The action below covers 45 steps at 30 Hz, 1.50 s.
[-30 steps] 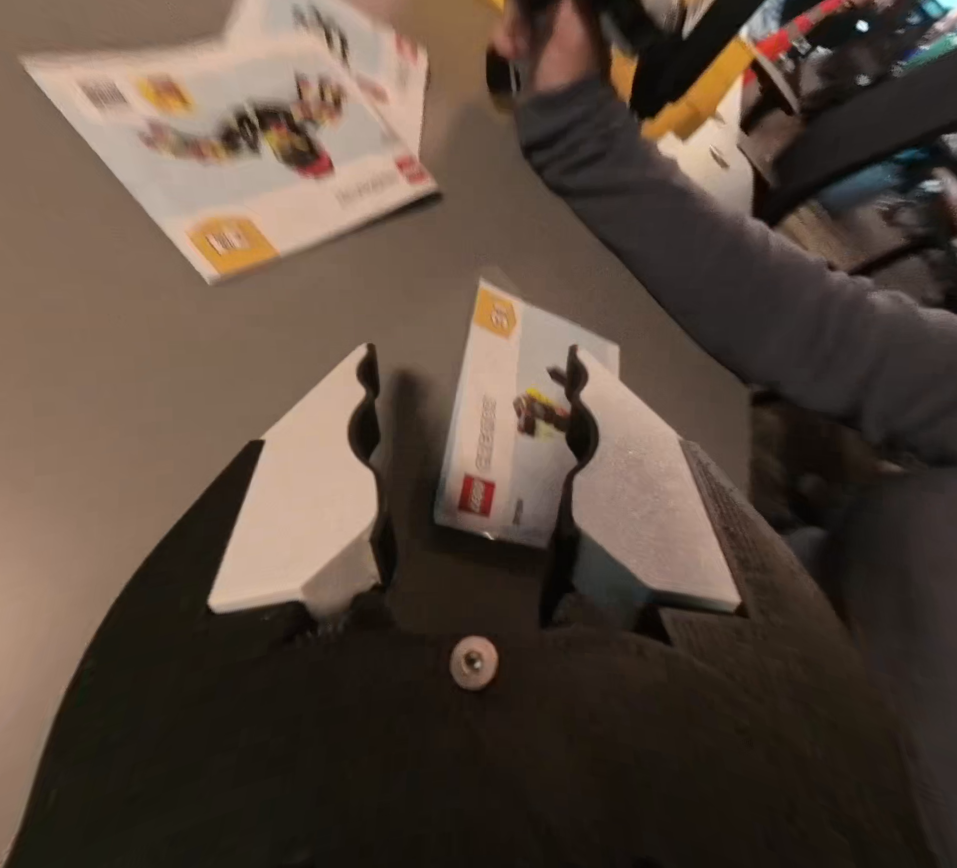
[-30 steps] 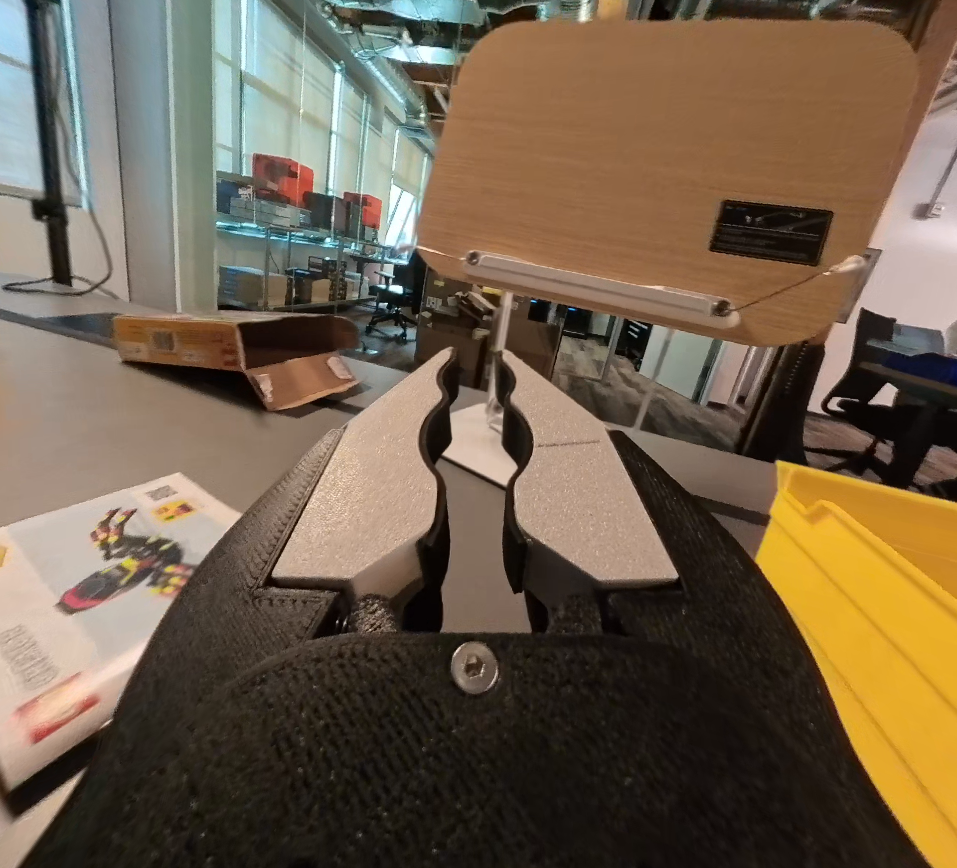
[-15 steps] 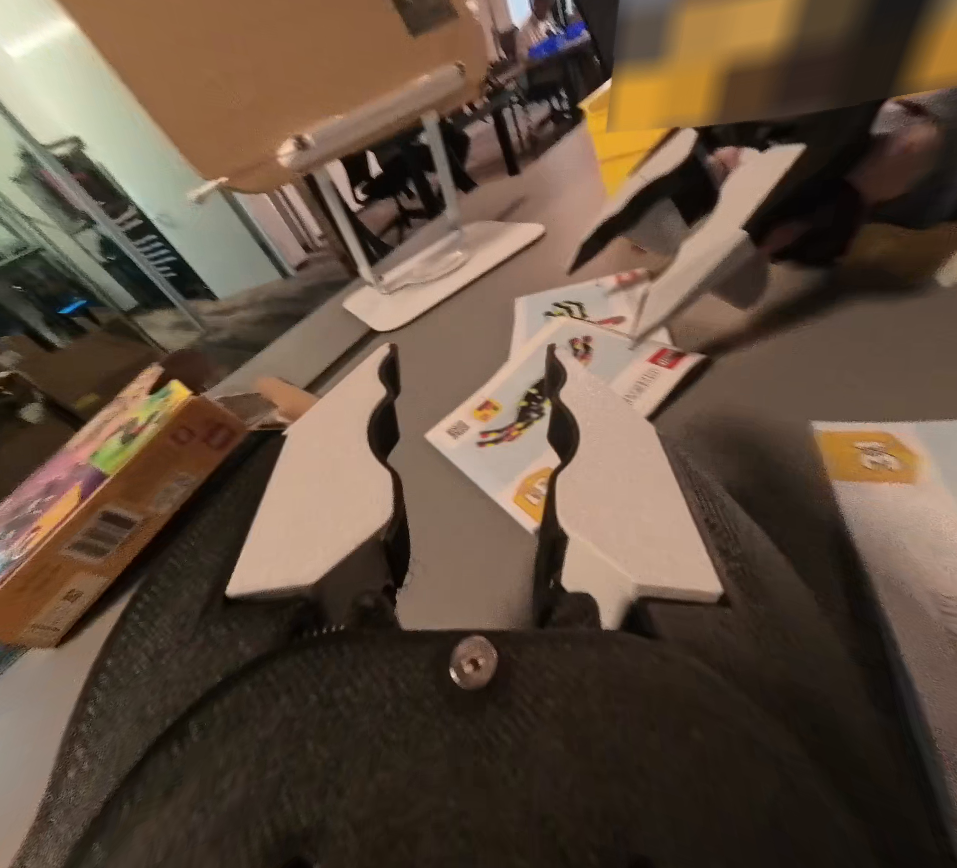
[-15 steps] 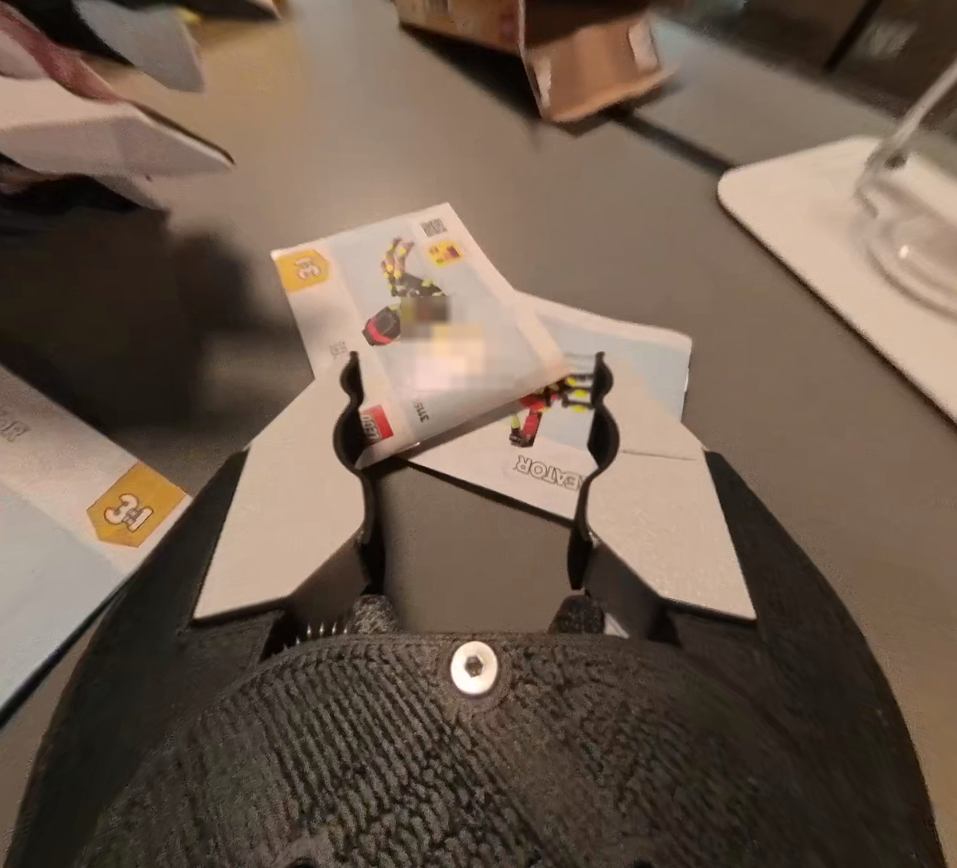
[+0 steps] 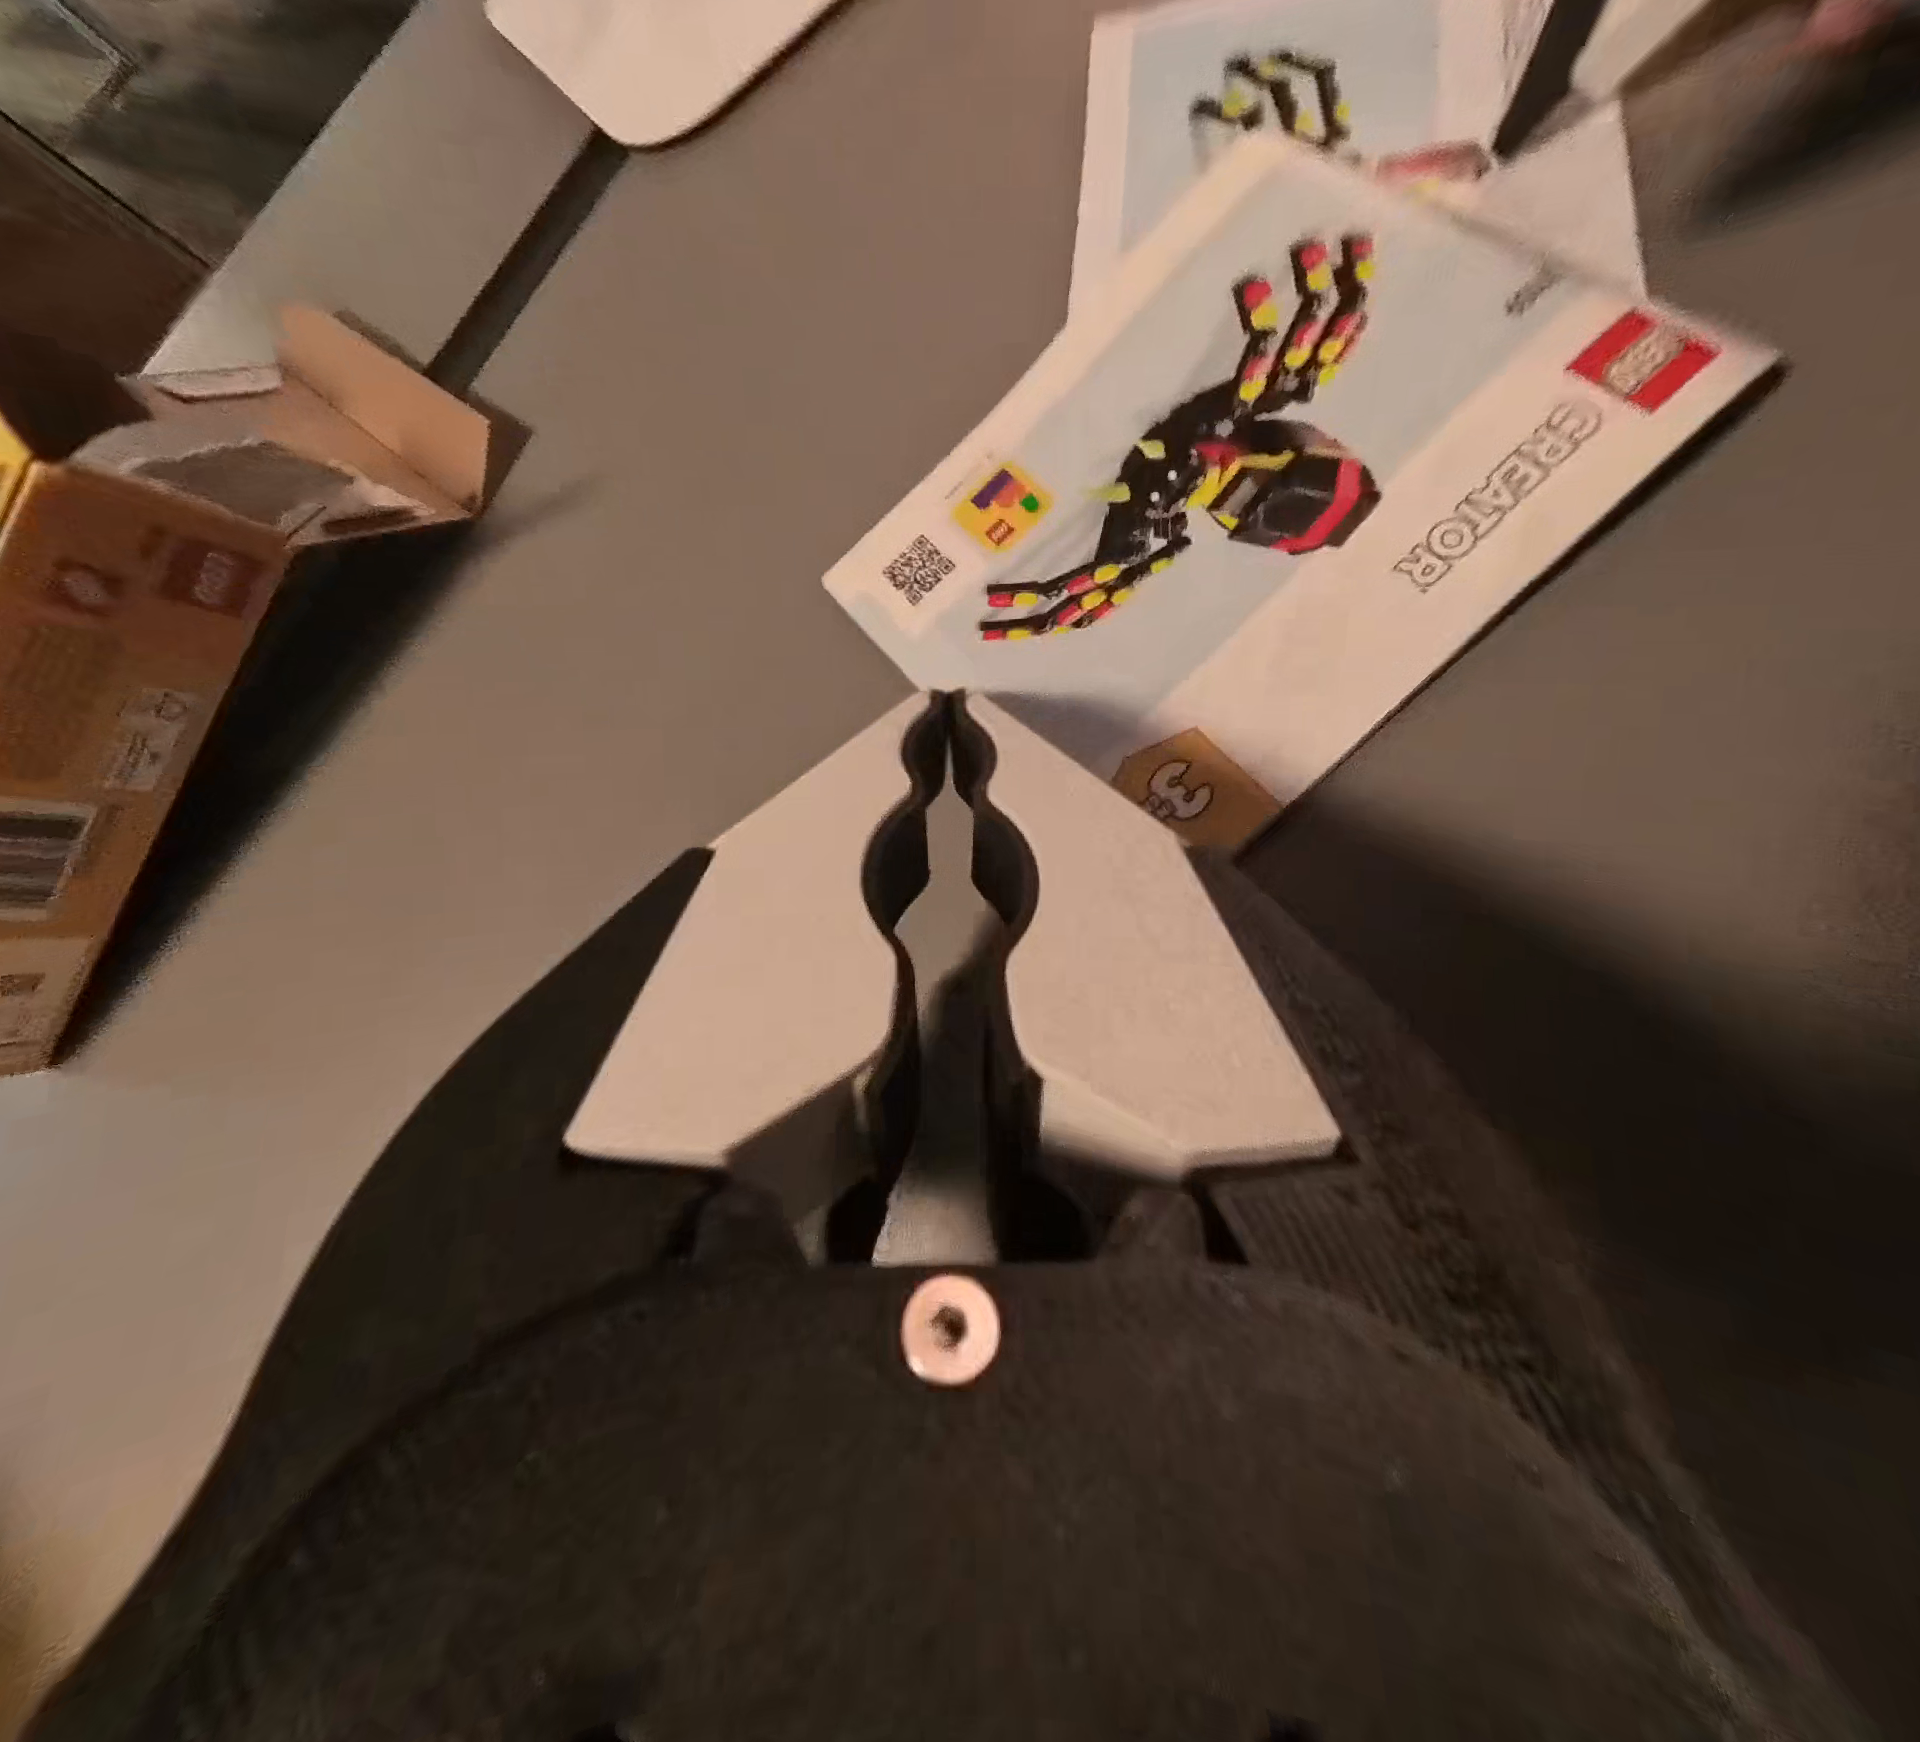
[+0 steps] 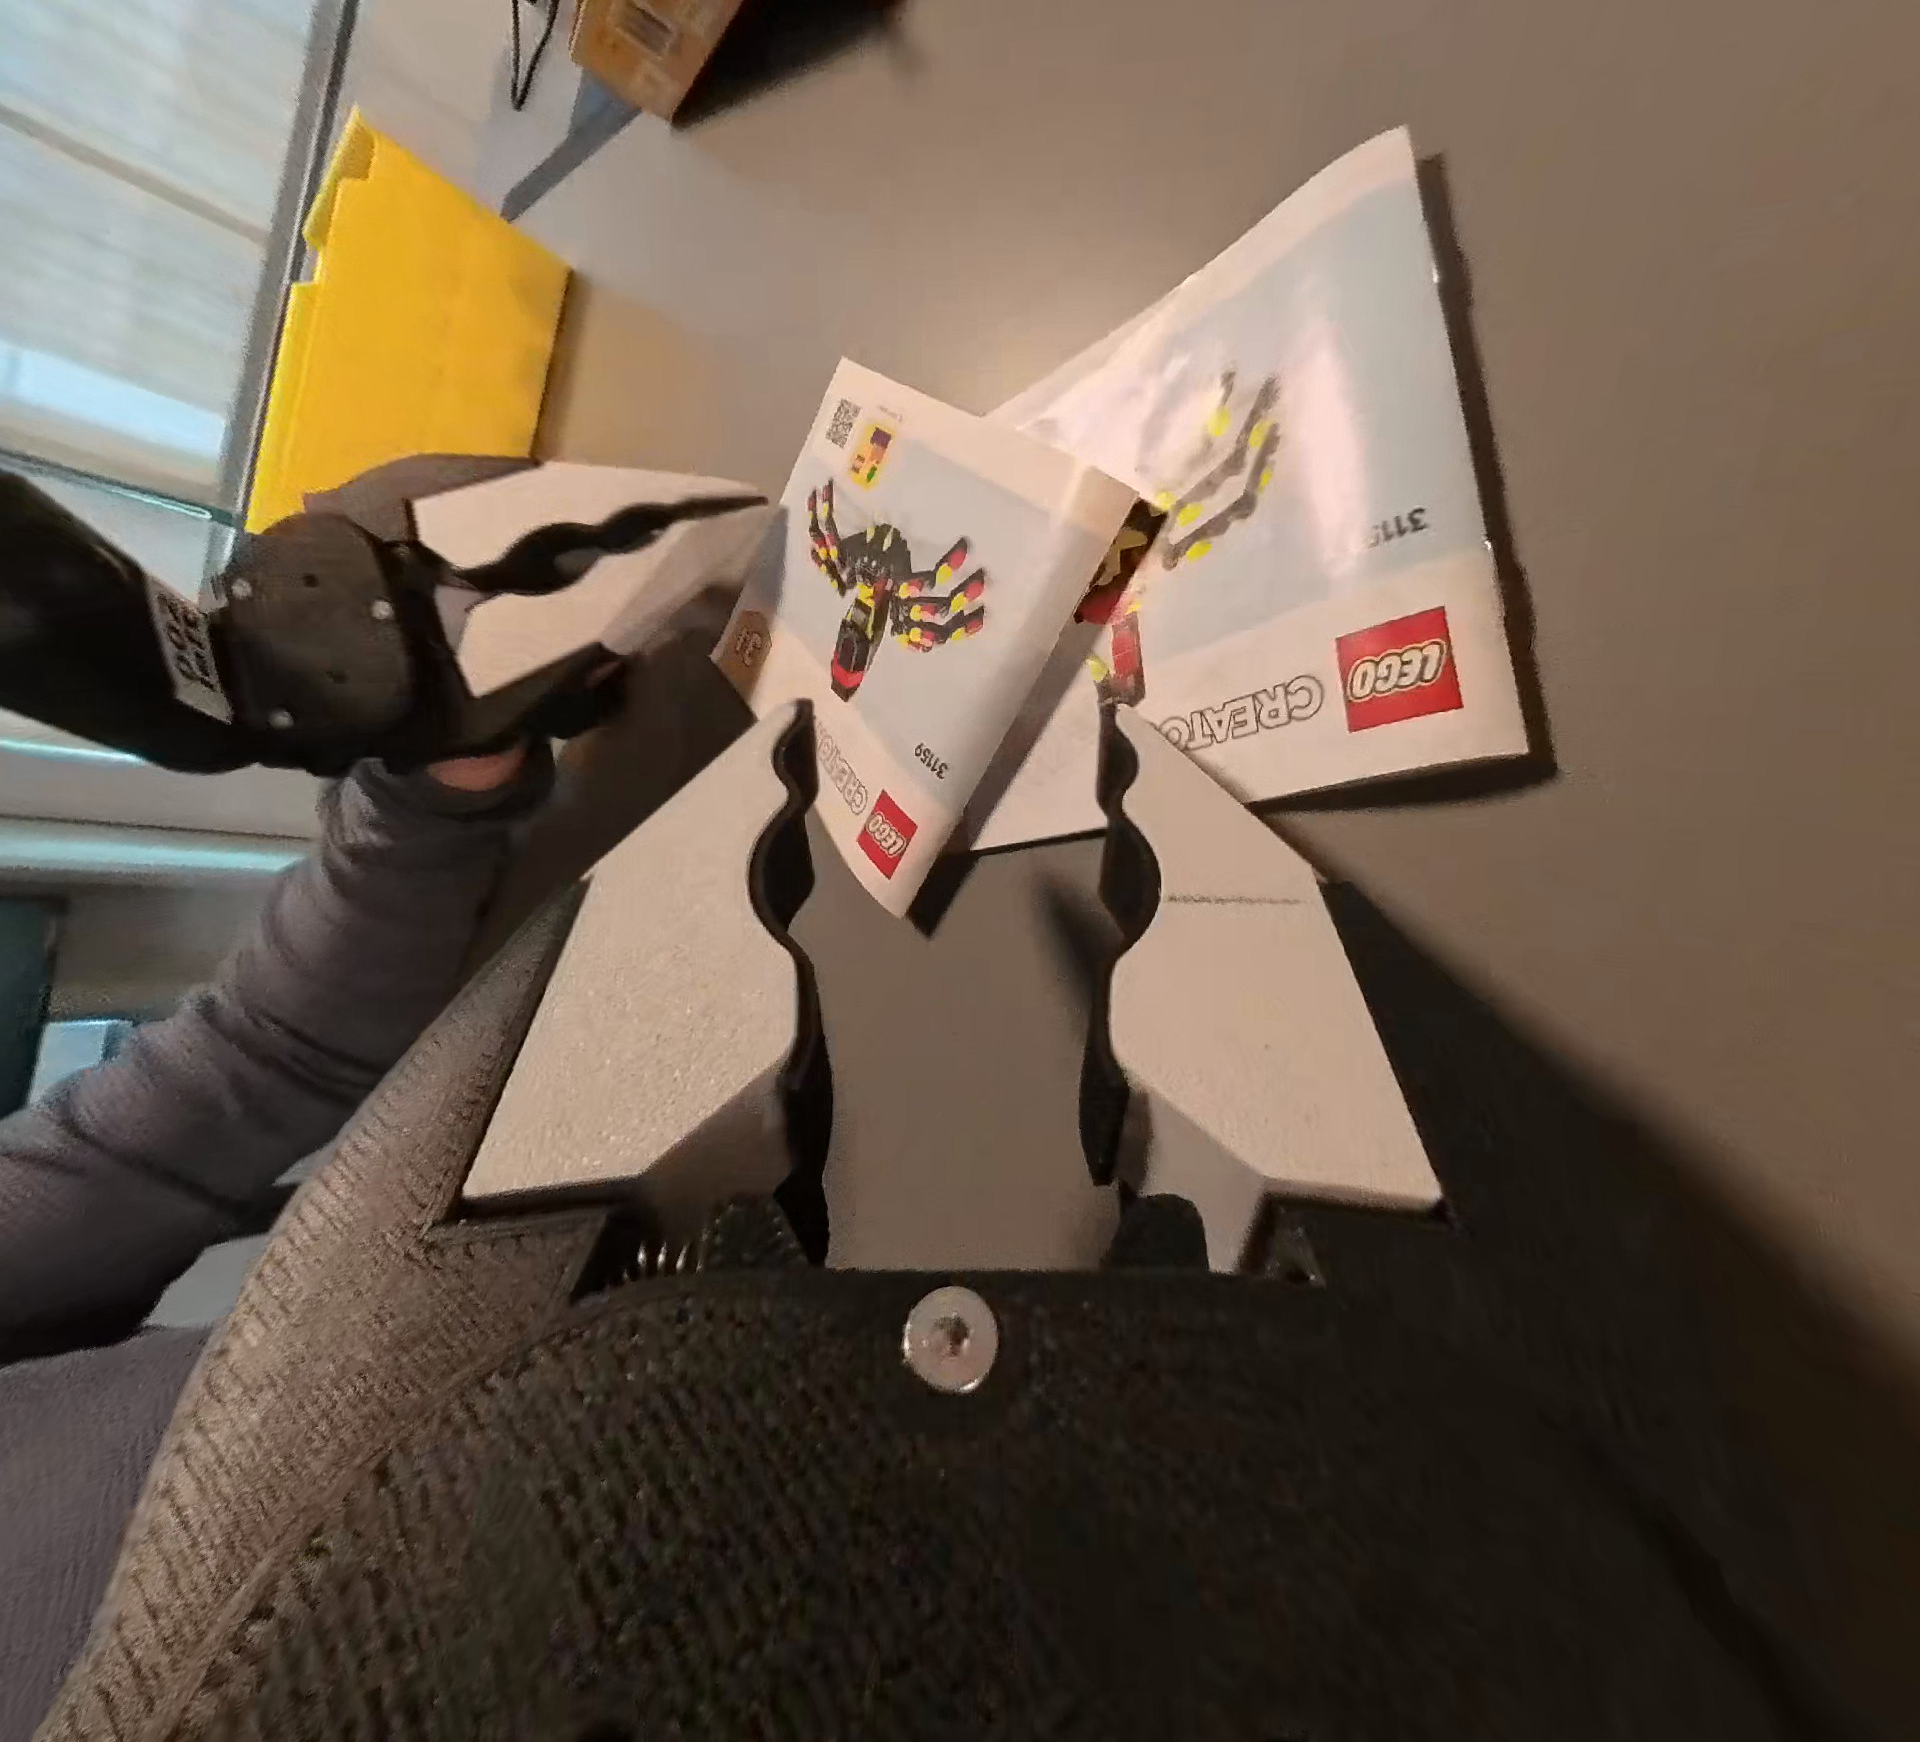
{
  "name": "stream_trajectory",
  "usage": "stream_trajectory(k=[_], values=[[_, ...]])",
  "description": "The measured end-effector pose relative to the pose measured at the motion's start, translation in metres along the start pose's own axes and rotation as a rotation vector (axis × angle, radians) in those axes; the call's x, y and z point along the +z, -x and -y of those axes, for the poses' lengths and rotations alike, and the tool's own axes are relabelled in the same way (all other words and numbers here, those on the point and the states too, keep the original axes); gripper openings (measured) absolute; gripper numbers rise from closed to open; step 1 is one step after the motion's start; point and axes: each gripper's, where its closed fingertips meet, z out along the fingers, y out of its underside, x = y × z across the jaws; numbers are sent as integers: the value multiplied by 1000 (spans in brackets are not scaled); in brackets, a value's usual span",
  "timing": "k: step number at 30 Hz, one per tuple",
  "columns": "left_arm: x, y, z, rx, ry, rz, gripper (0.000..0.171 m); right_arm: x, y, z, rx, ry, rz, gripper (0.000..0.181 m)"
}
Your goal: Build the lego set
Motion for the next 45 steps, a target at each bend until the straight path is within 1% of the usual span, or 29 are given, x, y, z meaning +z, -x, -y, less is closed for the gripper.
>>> stream_trajectory(k=[1, 4, 7, 9, 12, 15, 16, 17, 18, 19, 21, 23, 25, 26, 27, 29, 30, 32, 35, 38, 39, 40, 41, 42, 44, 45], values=[[3, -1, -2, 30, 29, 6, 0, 1, 0, 0, 3, -1, -3, 53], [7, -2, 1, 97, 61, 31, 0, 4, 1, 0, 15, 1, -1, 49], [8, -2, 1, 122, 81, 30, 0, 10, 6, -3, 28, 7, 3, 44], [8, -2, 2, 106, 67, 23, 0, 13, 9, -3, 30, 2, -10, 45], [8, -2, 2, 48, 28, -12, 0, 13, 12, -2, 41, -11, 5, 52], [8, -2, 1, -8, 23, -41, 0, 10, 19, 5, 79, -69, 97, 50], [8, -2, 1, -8, 23, -39, 0, 8, 26, 9, 95, -94, 162, 45], [8, -2, 1, -2, 23, -35, 0, 6, 37, 12, 115, -111, 245, 45], [8, -3, 1, 8, 23, -29, 0, 7, 43, 12, 131, -110, 295, 42], [8, -3, 2, 18, 24, -23, 0, 11, 43, 8, 130, -90, 292, 42], [8, -3, 2, 31, 23, -11, 0, 22, 33, 0, 94, -47, 219, 34], [8, -2, 2, 29, 19, 0, 0, 25, 35, 1, 65, -51, 225, 11], [7, 0, 3, 20, 6, 19, 0, 20, 33, 8, 29, -90, 203, 3], [6, 1, 5, 30, -13, 40, 0, 16, 29, 13, 2, -109, 173, 0], [3, 6, 10, 53, -54, 89, 0, 11, 23, 15, -26, -107, 144, 0], [-20, 19, 41, 119, -289, 245, 0, 2, 6, 15, -87, -40, 70, 0], [-30, 23, 49, 130, -355, 292, 0, -2, -3, 15, -100, 7, 50, 0], [-36, 25, 52, 113, -413, 327, 0, -7, -17, 17, -108, 121, 29, 0], [-37, 31, 55, 113, -456, 343, 0, -6, -41, 28, -158, 280, -59, 1], [-33, 32, 55, 107, -451, 315, 0, 1, -50, 38, -229, 366, -119, 11], [-34, 31, 55, 109, -455, 310, 0, 1, -48, 43, -281, 358, -145, 21], [-35, 30, 55, 114, -462, 307, 0, -1, -48, 49, -359, 327, -198, 35], [-35, 29, 56, 118, -466, 305, 0, -5, -48, 56, -453, 285, -267, 55], [-35, 29, 56, 120, -468, 305, 0, -10, -49, 61, -555, 236, -351, 68], [-34, 29, 56, 116, -465, 301, 0, -18, -52, 59, -701, 161, -528, 80], [-33, 30, 56, 113, -465, 299, 0, -16, -48, 50, -742, 143, -562, 83]])
